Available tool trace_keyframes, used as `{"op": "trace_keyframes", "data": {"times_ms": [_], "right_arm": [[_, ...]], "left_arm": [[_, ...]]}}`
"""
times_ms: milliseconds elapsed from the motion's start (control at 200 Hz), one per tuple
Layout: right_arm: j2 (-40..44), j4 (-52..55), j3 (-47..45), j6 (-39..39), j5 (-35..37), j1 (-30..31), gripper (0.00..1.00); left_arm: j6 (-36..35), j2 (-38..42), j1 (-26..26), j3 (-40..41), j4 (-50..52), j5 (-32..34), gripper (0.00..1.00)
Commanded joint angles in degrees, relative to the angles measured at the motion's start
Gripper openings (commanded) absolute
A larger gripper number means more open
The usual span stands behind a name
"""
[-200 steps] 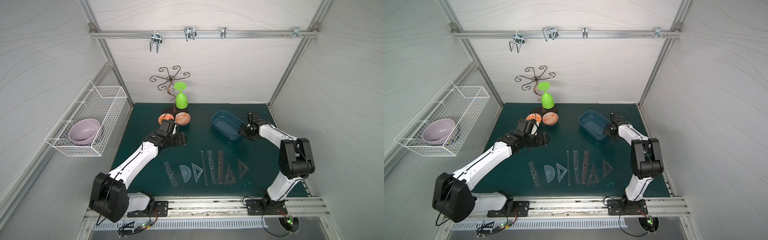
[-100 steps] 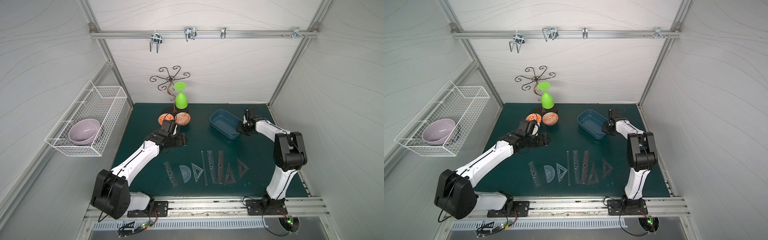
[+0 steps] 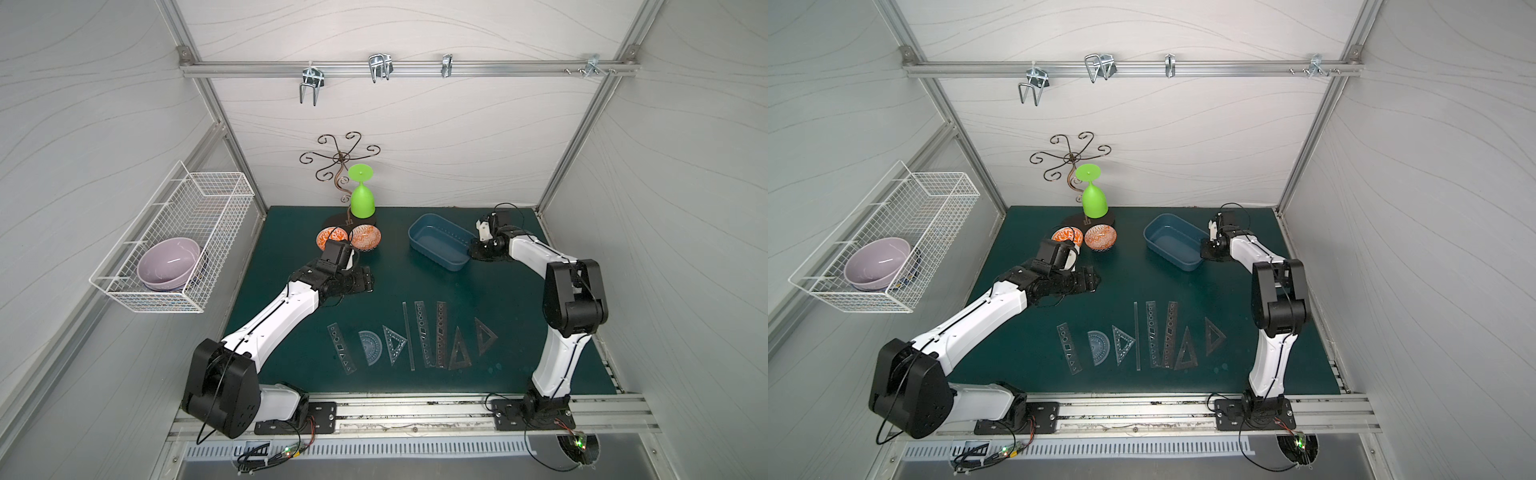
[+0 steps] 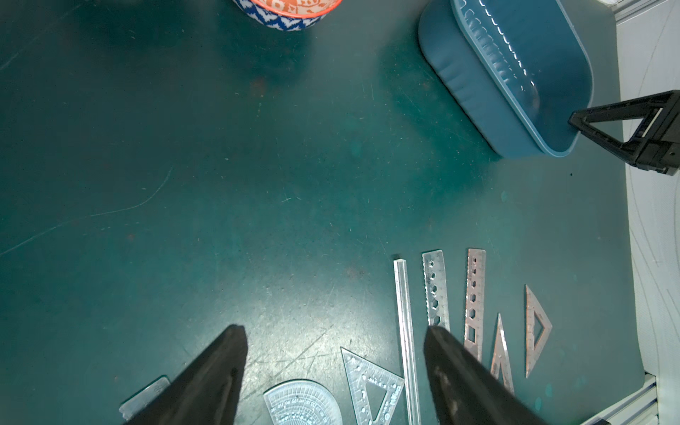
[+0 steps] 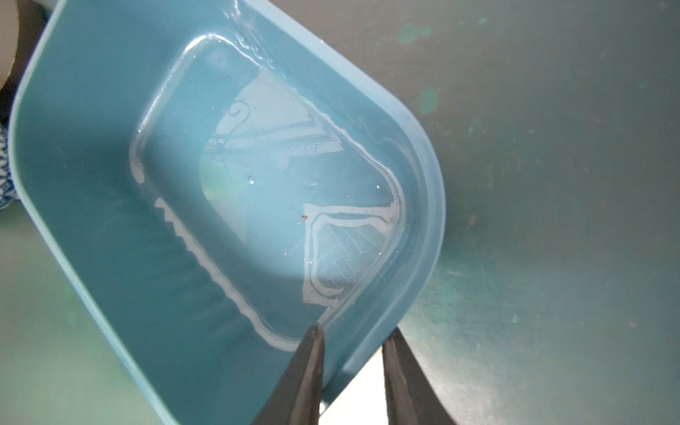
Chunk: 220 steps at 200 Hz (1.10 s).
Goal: Put the scattered rulers into the storage box
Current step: Adjust the storage box at the center of the board.
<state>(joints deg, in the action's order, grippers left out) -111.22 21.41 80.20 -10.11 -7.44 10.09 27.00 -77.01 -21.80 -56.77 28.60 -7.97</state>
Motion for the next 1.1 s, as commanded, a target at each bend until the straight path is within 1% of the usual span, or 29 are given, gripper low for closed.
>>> {"op": "trace_keyframes", "data": {"times_ms": [0,115,220,370,505,625,780,1095], "right_arm": [[-1.3,0.4,0.7,2.2,-2.6,-0.2,0.28],[-1.8,0.5,0.7,2.4,-3.9,-0.5,0.27],[-1.9,1.4,1.0,3.0,-4.4,-0.6,0.24],[-1.4,1.8,0.6,4.2,-7.0,-1.5,0.18],[-1.7,1.9,0.7,5.3,-10.6,-1.6,0.16],[-1.7,2.3,0.7,6.2,-12.3,-1.6,0.15],[-2.0,4.4,1.9,8.7,-14.7,-1.6,0.11],[-2.4,7.9,3.3,12.6,-19.5,-1.5,0.10]], "left_arm": [[-0.6,0.2,-0.2,-0.8,-0.5,0.4,0.80],[-0.5,0.2,-0.2,-0.7,-0.5,0.3,0.80],[-0.4,-0.1,-0.2,-1.1,-0.6,-0.1,0.80],[-0.5,0.2,-0.2,-1.0,-0.5,-0.1,0.80],[-0.5,0.4,-0.2,-0.9,-0.5,0.1,0.80],[-0.5,0.4,-0.2,-0.9,-0.5,0.1,0.80],[-0.5,0.5,-0.2,-0.9,-0.5,0.0,0.80],[-0.6,0.5,-0.2,-0.9,-0.5,0.0,0.80]]}}
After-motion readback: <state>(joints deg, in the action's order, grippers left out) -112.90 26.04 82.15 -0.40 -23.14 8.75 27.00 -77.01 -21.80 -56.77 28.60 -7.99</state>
